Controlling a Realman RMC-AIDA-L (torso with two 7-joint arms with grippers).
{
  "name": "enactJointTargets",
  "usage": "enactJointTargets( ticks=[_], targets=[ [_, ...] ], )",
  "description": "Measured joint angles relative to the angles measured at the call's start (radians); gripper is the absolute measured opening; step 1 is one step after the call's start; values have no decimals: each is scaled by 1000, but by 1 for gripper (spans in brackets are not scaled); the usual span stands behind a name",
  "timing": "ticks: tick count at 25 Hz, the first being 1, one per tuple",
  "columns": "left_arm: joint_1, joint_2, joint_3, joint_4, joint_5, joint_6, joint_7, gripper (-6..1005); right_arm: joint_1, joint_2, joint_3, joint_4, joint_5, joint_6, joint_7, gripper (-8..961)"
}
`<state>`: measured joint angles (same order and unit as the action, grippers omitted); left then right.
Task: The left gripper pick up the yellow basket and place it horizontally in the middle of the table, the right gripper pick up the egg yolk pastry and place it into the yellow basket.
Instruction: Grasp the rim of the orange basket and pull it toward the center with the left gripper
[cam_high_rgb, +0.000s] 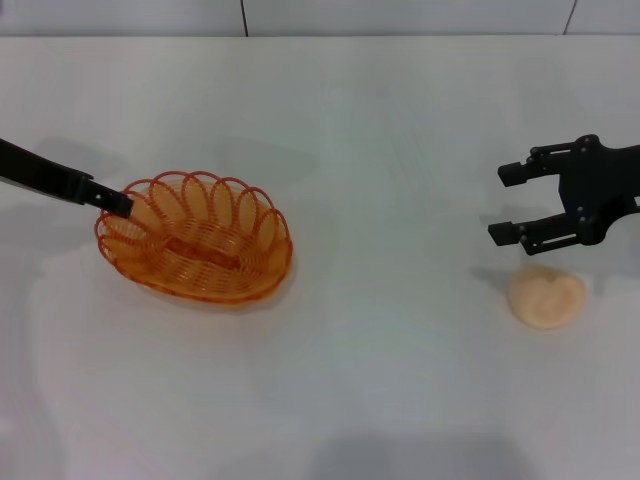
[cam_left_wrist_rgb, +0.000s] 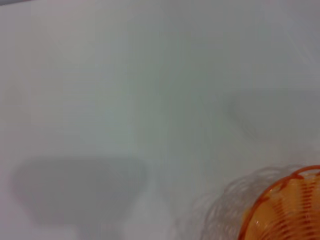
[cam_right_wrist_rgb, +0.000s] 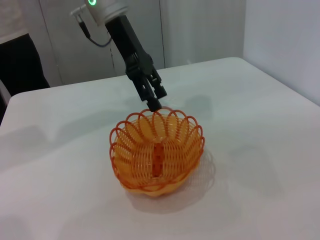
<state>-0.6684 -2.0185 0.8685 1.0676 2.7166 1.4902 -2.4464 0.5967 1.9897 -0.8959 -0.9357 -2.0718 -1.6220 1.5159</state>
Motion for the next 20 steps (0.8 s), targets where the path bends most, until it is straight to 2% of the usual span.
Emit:
enactJointTargets(
  ticks=[7,18,20],
  targets=[
    [-11,-8,9,-86,0,-63,20,778,2,7,0,1,0,3,-3,733],
    [-13,-27,10,-116,-7,-99,44,763,3,10,4,1,4,5,-5,726],
    [-13,-32,10,-117,-4,-107,44,703,3,11,5,0,4,5,-5,725]
  ],
)
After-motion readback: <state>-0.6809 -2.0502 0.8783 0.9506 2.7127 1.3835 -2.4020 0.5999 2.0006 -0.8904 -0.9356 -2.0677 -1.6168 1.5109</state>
